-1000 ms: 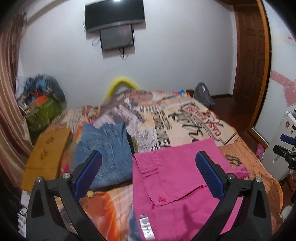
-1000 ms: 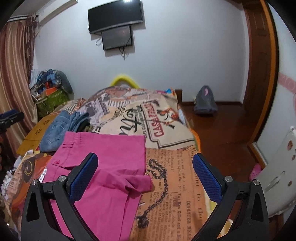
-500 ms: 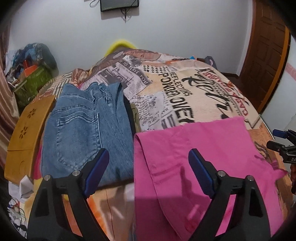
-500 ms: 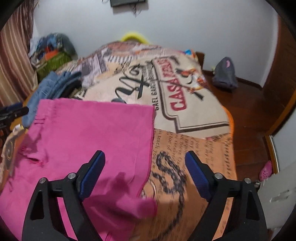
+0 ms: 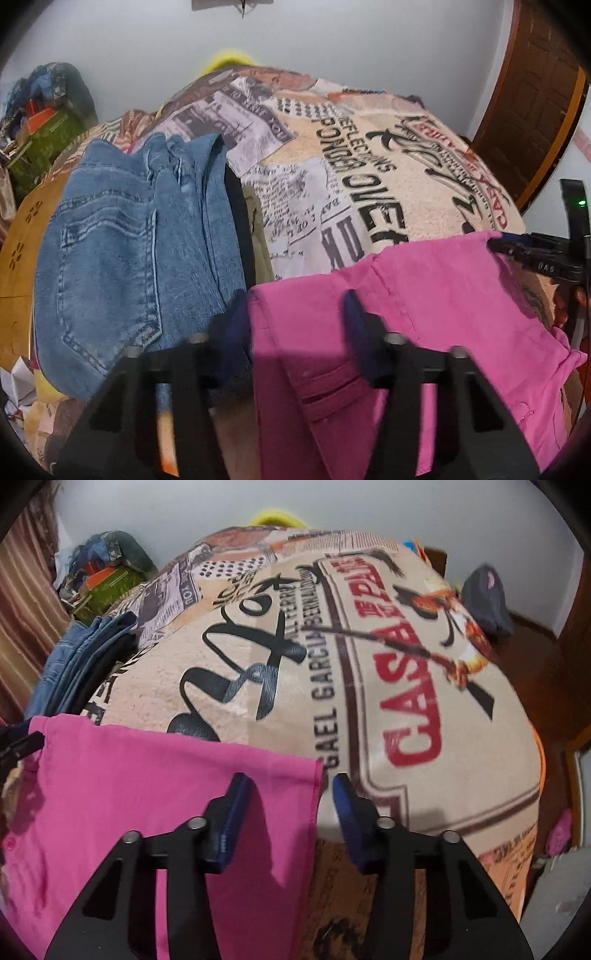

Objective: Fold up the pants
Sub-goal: 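Close the left gripper on the pink pants while the right gripper closes on them too, then lift the pants with both grippers and fold them over onto themselves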

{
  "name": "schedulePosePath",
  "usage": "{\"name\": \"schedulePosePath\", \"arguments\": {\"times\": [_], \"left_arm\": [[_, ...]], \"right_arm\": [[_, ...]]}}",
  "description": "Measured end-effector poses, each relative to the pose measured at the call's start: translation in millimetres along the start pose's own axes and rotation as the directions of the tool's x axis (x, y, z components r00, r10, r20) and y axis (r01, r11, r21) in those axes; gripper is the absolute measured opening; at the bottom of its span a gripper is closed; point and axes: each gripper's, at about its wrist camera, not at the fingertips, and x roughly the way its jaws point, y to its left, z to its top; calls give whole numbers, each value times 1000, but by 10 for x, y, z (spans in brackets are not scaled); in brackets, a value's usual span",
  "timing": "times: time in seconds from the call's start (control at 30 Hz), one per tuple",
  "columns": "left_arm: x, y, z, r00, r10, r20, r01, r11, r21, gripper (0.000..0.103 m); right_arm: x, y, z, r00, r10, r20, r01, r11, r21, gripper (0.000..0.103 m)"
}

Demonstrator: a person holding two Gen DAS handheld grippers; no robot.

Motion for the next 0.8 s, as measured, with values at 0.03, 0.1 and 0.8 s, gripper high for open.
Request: {"name": "schedulePosePath", "arguments": {"times": [0.03,0.1,0.8], "left_arm": [[12,0,0,1000,18,-2,-18,1000,2,35],[10,19,-3,1000,26,-6,-26,1000,4,24],[-710,-40,297,989,18,147,-26,998,52,11]], "right_arm": [[-15,17,-4,1000,0,11,0,1000,-7,23],[-45,22,-2,1000,21,19,-21,1000,-7,7],[-901,277,503,958,-20,286,35,998,-48,5]]}}
